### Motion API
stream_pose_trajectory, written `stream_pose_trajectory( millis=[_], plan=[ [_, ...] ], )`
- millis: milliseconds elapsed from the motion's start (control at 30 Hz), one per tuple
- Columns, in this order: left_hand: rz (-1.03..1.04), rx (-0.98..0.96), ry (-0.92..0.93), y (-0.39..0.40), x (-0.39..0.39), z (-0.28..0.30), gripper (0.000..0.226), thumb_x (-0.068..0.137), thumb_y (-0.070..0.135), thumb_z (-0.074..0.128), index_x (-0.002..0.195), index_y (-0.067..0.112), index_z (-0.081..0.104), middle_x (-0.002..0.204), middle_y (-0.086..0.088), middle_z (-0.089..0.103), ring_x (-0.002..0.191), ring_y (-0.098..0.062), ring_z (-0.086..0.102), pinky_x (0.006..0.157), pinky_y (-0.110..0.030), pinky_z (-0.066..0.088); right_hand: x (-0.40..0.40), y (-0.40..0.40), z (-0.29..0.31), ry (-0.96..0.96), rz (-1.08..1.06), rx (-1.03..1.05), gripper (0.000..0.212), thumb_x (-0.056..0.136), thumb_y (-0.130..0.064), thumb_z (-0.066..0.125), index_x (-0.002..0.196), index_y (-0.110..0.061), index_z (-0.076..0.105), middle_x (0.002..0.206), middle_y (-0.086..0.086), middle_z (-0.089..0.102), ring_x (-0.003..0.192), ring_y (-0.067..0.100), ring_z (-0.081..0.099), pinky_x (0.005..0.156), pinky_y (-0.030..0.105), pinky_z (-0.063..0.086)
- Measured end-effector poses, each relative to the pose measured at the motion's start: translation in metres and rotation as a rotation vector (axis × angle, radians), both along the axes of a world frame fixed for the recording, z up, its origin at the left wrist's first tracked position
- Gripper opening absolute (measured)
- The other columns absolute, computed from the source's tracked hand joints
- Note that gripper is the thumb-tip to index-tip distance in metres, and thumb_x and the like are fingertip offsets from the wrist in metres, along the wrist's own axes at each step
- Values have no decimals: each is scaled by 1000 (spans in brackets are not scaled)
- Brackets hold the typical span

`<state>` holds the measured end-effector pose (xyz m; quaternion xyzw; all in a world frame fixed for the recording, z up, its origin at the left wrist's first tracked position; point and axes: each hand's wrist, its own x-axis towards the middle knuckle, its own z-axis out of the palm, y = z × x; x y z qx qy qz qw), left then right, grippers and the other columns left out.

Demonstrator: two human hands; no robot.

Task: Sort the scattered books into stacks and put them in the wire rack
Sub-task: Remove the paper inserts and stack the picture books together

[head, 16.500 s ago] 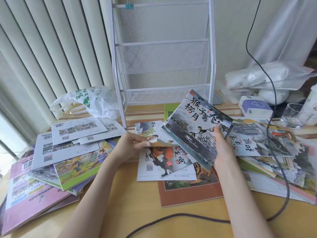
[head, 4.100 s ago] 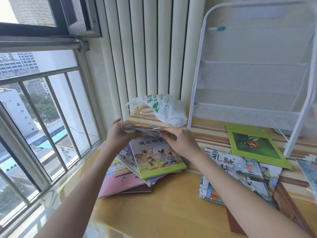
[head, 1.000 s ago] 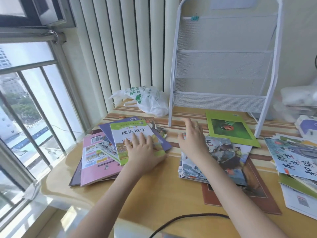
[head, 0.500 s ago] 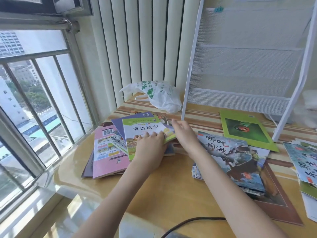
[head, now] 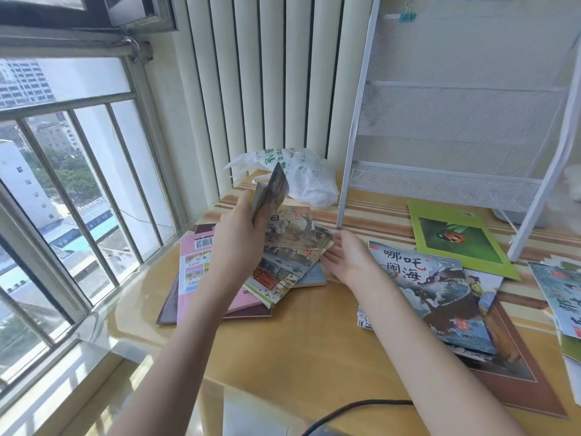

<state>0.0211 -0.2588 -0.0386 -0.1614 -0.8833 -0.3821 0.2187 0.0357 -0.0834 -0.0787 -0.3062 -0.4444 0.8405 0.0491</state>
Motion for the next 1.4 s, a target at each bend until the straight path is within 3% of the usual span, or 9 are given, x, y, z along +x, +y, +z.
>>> stream_pose_trajectory(
  millis=[200, 333, 467, 733, 833, 900, 1067, 1233, 1400],
  plan=[
    [-9, -13, -11, 2, 2, -2, 26, 99, 33, 42, 106, 8, 49, 77, -11, 60, 69, -33, 55, 58, -41, 47, -6, -5, -5, -5, 218, 853, 48, 91, -23, 54, 137, -14, 41, 134, 5, 49, 115, 21, 49, 95, 36, 43],
    [-10, -10, -19, 1, 1, -2, 24, 99, 29, 44, 107, 8, 49, 79, -13, 62, 72, -35, 56, 62, -44, 49, -13, -10, -20, 76, 704, 1479, 98, 73, -72, 57, 150, -35, 10, 159, -3, 1, 146, 21, 1, 115, 56, 9],
    [-4, -6, -14, -1, 0, -3, 25, 99, 30, 44, 107, 7, 49, 78, -13, 62, 71, -35, 56, 61, -44, 49, -17, -16, -22, -84, 977, 1514, 113, 62, -83, 54, 147, -42, -9, 156, -3, -21, 142, 21, -23, 114, 58, -2],
    [50, 27, -5, -1, -3, 4, 23, 100, 28, 43, 112, 10, 51, 77, -10, 59, 66, -30, 55, 53, -37, 43, -3, -31, -5, -102, 996, 1894, 85, 86, -70, 34, 152, -26, 2, 156, 15, 15, 142, 38, 15, 110, 49, 30],
    [91, 51, 16, -2, -6, 12, 24, 100, 29, 41, 107, 8, 50, 70, -7, 53, 65, -32, 53, 49, -34, 34, 6, -44, 5, 43, 941, 2171, 65, 98, -48, 30, 149, -11, 16, 102, 12, 62, 91, 33, 57, 61, 36, 46],
    [90, 74, 31, -5, -7, 19, 24, 100, 27, 41, 102, 4, 49, 65, -4, 50, 62, -30, 51, 50, -34, 33, 9, -51, 11, 135, 916, 2234, 49, 101, -29, 29, 144, -7, 26, 69, 1, 46, 59, 25, 45, 44, 30, 30],
    [81, 138, 47, -18, -10, 29, 22, 100, 25, 41, 95, 5, 49, 65, 0, 51, 56, -20, 47, 50, -32, 33, 8, -59, 9, -6, 859, 2213, 77, 86, 5, 43, 151, -14, 7, 88, 11, 57, 67, 26, 50, 49, 31, 40],
    [107, 165, 56, -25, -13, 31, 21, 100, 28, 40, 97, 10, 51, 65, 4, 50, 57, -20, 47, 49, -31, 31, 9, -69, 1, -349, 724, 2140, 65, 85, -8, 53, 145, -16, 28, 143, 18, 33, 129, 40, 30, 101, 59, 30],
    [139, 139, 92, -26, -11, 35, 20, 101, 25, 40, 105, 9, 51, 72, -4, 56, 62, -27, 51, 52, -33, 32, 16, -52, 1, -79, 561, 2128, 49, 88, 8, 38, 135, -6, 32, 105, 15, 62, 94, 34, 61, 73, 42, 47]
  ],
)
